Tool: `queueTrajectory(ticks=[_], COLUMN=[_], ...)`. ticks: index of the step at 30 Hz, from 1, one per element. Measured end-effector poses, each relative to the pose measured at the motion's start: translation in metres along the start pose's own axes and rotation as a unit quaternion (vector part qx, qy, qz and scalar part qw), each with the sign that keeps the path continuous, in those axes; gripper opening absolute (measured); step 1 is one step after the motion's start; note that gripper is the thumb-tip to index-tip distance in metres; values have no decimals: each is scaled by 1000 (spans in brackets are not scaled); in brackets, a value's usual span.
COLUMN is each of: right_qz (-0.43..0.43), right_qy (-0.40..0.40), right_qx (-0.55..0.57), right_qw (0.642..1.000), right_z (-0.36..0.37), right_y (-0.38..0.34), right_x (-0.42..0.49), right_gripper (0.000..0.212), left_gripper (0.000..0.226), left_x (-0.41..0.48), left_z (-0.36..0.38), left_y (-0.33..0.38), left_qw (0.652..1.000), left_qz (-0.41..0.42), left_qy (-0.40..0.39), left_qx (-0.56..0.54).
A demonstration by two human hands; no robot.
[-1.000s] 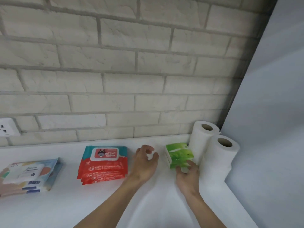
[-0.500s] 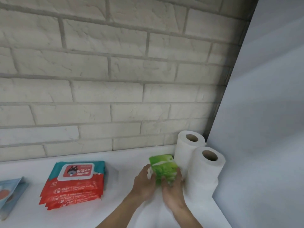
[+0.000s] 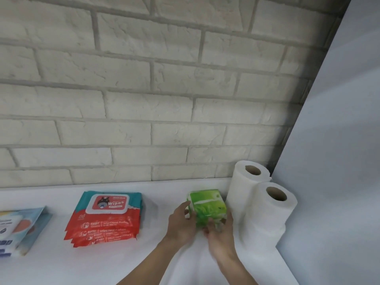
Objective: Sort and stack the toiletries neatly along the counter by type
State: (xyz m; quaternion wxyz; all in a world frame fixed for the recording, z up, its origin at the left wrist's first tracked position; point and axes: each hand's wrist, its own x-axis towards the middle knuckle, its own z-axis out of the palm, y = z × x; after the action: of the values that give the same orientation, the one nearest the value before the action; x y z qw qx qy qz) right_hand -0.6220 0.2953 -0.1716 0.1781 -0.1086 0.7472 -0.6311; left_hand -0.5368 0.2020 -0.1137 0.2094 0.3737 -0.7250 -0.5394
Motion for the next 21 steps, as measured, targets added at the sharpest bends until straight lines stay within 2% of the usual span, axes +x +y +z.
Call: queueTrajectory(ticks=[14,19,21], right_qz=[-20,-9,-9], right_qy=[-57,-60,-32], right_qx=[-19,-36,-50], right_qw=[998,997,998], right_z=[37,45,43], right_y=[-9,-18,-23], right_x=[-33,-43,-49], right_gripper=[70,74,80], left_gripper=[36,41,51], left_x=[-9,-19,-23], left_z=[-39,-52,-58], left_y=[-17,-8,-7], left_qw=[998,1000,998], left_qz=[-27,-26,-37], left_qy=[55,1,-35], left_qx=[-11,14,34])
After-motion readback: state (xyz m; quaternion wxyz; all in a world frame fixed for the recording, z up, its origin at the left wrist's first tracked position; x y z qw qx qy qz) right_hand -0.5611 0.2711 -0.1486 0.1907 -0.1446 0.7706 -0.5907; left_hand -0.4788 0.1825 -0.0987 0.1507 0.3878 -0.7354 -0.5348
